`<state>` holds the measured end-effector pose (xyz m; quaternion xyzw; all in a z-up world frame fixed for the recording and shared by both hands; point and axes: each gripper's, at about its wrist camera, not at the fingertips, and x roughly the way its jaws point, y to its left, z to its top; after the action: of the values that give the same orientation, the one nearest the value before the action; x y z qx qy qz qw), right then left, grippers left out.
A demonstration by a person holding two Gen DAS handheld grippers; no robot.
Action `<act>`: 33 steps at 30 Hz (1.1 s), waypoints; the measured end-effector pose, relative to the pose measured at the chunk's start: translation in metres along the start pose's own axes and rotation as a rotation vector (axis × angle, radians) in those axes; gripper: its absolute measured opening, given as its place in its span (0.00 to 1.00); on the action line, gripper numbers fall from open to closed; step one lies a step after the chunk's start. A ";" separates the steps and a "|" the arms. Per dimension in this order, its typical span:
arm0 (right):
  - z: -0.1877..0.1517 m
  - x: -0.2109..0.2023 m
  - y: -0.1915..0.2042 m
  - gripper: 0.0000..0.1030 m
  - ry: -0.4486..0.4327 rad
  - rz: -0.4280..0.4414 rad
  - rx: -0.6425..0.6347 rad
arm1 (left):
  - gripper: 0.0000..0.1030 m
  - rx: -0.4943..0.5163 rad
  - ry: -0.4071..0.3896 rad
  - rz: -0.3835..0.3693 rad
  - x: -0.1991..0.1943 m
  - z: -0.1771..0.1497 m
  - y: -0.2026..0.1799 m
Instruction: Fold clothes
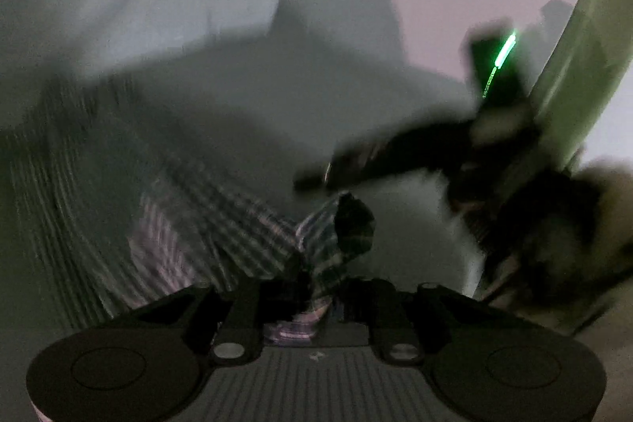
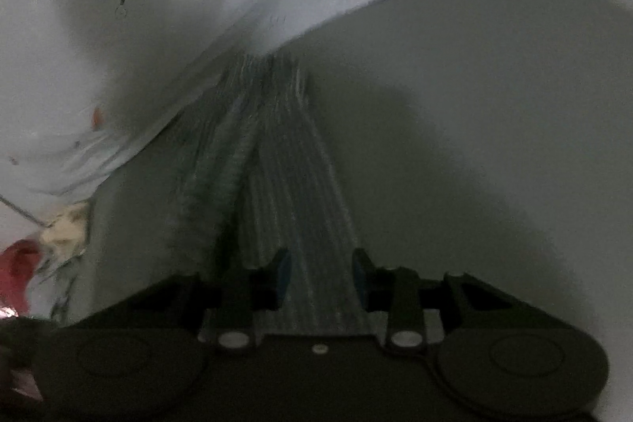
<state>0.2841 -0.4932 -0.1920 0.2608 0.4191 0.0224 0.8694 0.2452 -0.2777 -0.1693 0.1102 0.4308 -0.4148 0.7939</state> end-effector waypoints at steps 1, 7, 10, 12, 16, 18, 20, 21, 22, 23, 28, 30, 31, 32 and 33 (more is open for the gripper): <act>-0.007 -0.001 0.000 0.36 0.011 0.000 -0.008 | 0.29 -0.014 0.038 0.012 0.010 -0.008 -0.001; -0.033 -0.003 0.004 0.45 0.072 0.002 -0.041 | 0.82 -0.126 -0.034 -0.015 -0.019 -0.027 0.009; -0.043 -0.005 0.013 0.53 0.093 -0.032 -0.095 | 0.84 -0.221 -0.104 0.001 -0.044 -0.040 0.021; -0.048 -0.007 0.016 0.60 0.095 -0.079 -0.147 | 0.84 -0.316 -0.133 0.062 -0.060 -0.052 0.034; -0.066 -0.008 0.013 0.64 0.121 -0.138 -0.207 | 0.84 -0.500 -0.146 0.179 -0.078 -0.093 0.063; -0.072 -0.004 0.005 0.64 0.146 -0.144 -0.184 | 0.83 -0.573 -0.118 0.208 -0.076 -0.110 0.074; -0.076 -0.003 -0.003 0.64 0.162 -0.133 -0.139 | 0.82 -0.628 -0.102 0.211 -0.071 -0.124 0.082; -0.077 -0.004 -0.006 0.64 0.167 -0.125 -0.124 | 0.80 -0.658 -0.097 0.200 -0.069 -0.128 0.085; -0.078 -0.004 -0.008 0.64 0.170 -0.119 -0.115 | 0.77 -0.690 -0.088 0.182 -0.067 -0.130 0.086; -0.078 -0.004 -0.009 0.64 0.174 -0.115 -0.112 | 0.77 -0.710 -0.078 0.166 -0.065 -0.132 0.085; -0.079 -0.004 -0.020 0.64 0.188 -0.069 -0.078 | 0.77 -0.735 -0.052 0.129 -0.061 -0.141 0.075; -0.080 -0.007 -0.026 0.64 0.195 -0.037 -0.050 | 0.77 -0.754 -0.051 0.099 -0.060 -0.144 0.073; -0.081 -0.008 -0.029 0.64 0.200 -0.021 -0.035 | 0.77 -0.766 -0.053 0.080 -0.058 -0.145 0.073; -0.082 -0.010 -0.032 0.64 0.208 -0.002 -0.021 | 0.77 -0.779 -0.054 0.062 -0.056 -0.146 0.073; -0.083 -0.010 -0.036 0.64 0.224 0.022 -0.008 | 0.77 -0.791 -0.057 0.046 -0.055 -0.147 0.073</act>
<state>0.2093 -0.4906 -0.2440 0.2577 0.5107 0.0625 0.8178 0.1973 -0.1220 -0.2291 -0.2058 0.5324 -0.2018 0.7959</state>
